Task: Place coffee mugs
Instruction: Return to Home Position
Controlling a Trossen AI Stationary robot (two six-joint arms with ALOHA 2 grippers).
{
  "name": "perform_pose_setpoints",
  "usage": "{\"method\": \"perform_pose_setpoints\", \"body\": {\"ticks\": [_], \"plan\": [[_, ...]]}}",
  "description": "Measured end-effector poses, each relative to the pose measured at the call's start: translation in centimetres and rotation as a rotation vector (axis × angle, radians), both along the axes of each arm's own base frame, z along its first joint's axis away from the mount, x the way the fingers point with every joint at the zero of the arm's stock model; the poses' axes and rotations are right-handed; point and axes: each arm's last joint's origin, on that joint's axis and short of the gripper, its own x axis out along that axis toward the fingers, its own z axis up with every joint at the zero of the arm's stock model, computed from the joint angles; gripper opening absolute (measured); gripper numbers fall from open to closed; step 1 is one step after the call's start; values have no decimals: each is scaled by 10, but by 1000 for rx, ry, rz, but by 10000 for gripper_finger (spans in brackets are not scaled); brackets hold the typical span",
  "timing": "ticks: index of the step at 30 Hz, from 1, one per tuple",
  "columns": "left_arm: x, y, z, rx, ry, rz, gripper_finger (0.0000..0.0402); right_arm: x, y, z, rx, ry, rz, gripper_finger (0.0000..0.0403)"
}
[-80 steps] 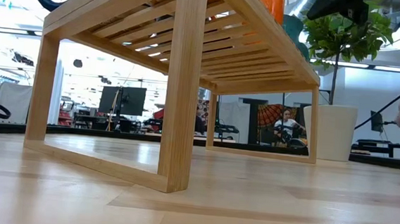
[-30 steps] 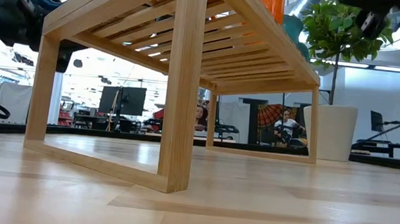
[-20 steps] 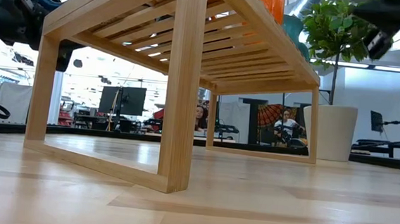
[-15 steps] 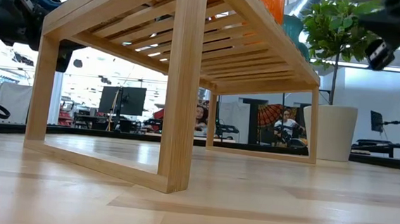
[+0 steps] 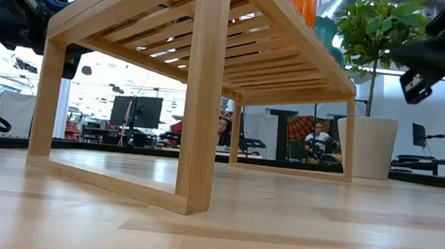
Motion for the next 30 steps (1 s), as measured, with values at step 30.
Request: {"method": "perform_pose_setpoints", "body": {"ticks": [30], "plan": [[0, 0, -1, 1, 4, -1, 0, 2, -1, -3, -134, -40, 57, 42]]}}
